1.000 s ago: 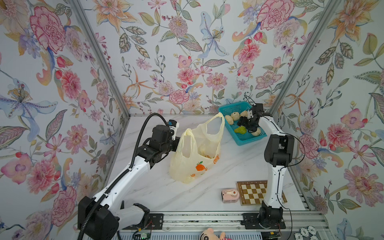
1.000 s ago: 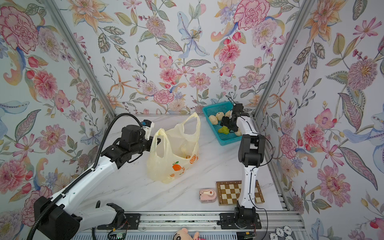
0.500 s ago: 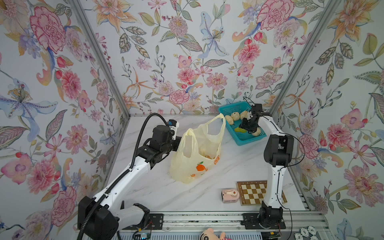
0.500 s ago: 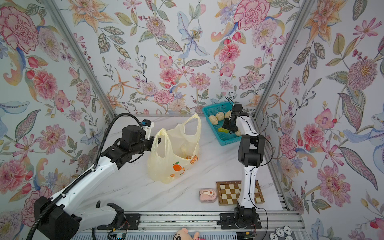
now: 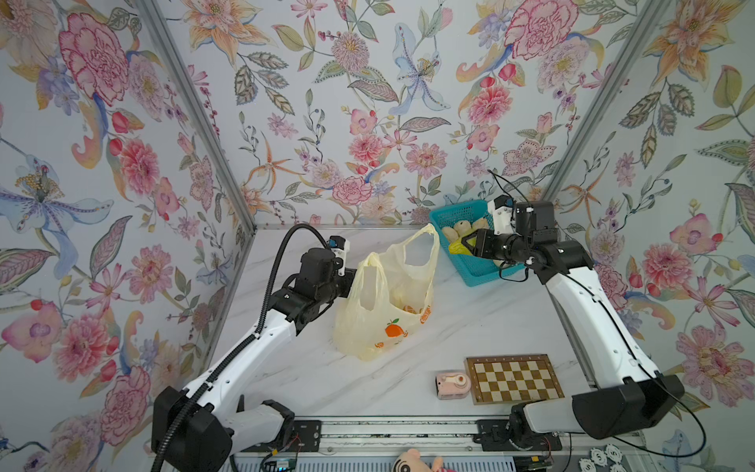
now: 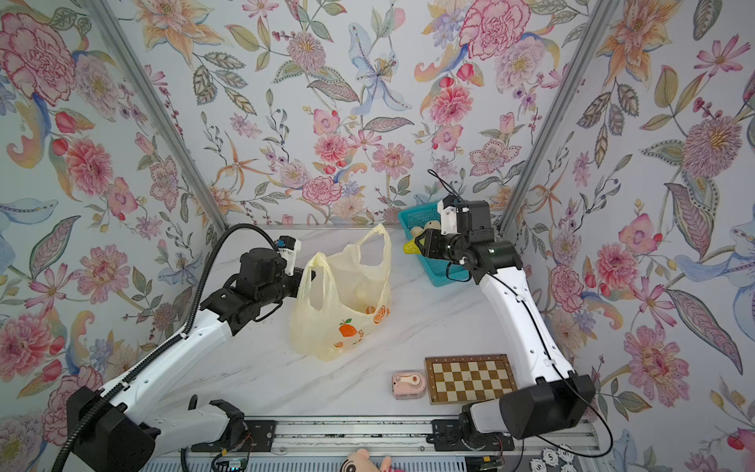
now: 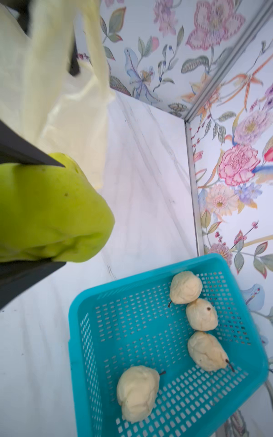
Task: Place the pears into plastic bags & tie knots
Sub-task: Place the pear in the plastic bag.
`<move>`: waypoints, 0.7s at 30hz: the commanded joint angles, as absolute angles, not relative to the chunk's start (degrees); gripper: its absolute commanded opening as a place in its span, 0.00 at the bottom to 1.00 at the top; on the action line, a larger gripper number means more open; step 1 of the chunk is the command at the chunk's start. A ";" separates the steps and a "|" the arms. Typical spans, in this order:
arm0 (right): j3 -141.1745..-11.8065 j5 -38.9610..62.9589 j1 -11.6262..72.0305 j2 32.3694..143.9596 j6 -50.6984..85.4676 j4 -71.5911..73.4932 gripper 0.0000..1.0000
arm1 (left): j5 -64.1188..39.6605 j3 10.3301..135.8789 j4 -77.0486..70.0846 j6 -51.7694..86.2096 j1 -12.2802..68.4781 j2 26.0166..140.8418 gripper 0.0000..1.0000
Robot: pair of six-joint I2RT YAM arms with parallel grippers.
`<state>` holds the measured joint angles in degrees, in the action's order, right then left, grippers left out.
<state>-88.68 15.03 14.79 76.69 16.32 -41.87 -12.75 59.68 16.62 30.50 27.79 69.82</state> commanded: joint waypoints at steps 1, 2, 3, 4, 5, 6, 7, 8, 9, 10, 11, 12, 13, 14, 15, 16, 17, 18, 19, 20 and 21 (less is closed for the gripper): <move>-86.88 14.24 19.62 71.71 19.19 -45.04 0.39 | -11.36 58.73 16.07 31.42 28.39 68.48 0.00; -86.97 13.49 22.14 70.71 19.84 -45.43 0.39 | -11.37 58.71 16.06 31.47 28.45 68.47 0.00; -86.94 11.73 25.36 70.05 20.71 -45.48 0.39 | -11.48 58.62 16.00 31.55 28.39 68.34 0.00; -86.75 9.49 29.20 69.48 21.55 -45.44 0.39 | -11.51 58.55 15.99 31.65 28.48 68.21 0.00; -86.61 7.01 32.66 69.26 22.22 -45.20 0.39 | -11.48 58.54 15.98 31.64 28.45 68.09 0.00; -86.43 4.33 36.35 69.67 22.88 -44.79 0.39 | -11.51 58.40 15.81 31.73 28.48 67.87 0.00; -86.42 2.04 40.08 70.39 23.27 -44.39 0.39 | -11.44 58.27 15.67 31.88 28.48 67.64 0.00; -86.56 0.03 42.32 71.42 23.61 -44.30 0.40 | -11.30 58.19 15.64 32.03 28.49 67.46 0.00; -86.54 -2.14 44.15 72.83 23.93 -44.10 0.40 | -11.37 58.01 15.43 32.13 28.47 67.25 0.00; -86.18 -3.36 45.40 74.30 23.91 -43.50 0.40 | -11.58 57.85 15.17 32.25 28.48 67.15 0.00; -85.71 -3.69 45.98 75.60 24.11 -42.92 0.40 | -11.60 57.75 15.05 32.34 28.47 67.03 0.00; -85.09 -3.34 46.30 77.05 24.51 -42.01 0.40 | -11.73 57.57 14.93 32.46 28.43 66.90 0.00; -84.28 -2.69 46.59 78.39 24.59 -40.87 0.41 | -11.82 57.42 14.79 32.52 28.54 66.80 0.00; -83.41 -1.84 46.68 79.44 24.57 -39.78 0.41 | -11.78 57.24 14.68 32.52 28.56 66.71 0.00; -82.54 -0.62 46.70 80.72 24.52 -38.80 0.41 | -11.71 57.00 14.50 32.63 28.57 66.58 0.00; -81.96 0.48 46.72 82.15 24.37 -38.21 0.43 | -11.61 56.74 14.38 32.76 28.56 66.46 0.00; -81.44 1.61 46.74 83.32 23.99 -37.90 0.43 | -11.51 56.54 14.18 32.78 28.58 66.36 0.00; -80.88 2.92 46.82 84.71 23.52 -37.83 0.44 | -11.28 56.35 13.89 32.91 28.56 66.27 0.00; -80.17 3.98 46.69 85.89 23.22 -37.79 0.45 | -11.12 56.21 13.69 32.97 28.56 66.31 0.00; -79.51 4.51 46.69 86.89 22.92 -37.79 0.46 | -10.93 56.12 13.50 33.00 28.56 66.27 0.00; -78.46 4.41 46.74 87.64 22.87 -37.79 0.46 | -10.51 56.07 13.31 33.00 28.56 66.30 0.00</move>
<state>-79.99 2.63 46.44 86.87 23.33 -38.94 -12.34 56.97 14.87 32.21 28.08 67.48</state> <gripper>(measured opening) 0.475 0.050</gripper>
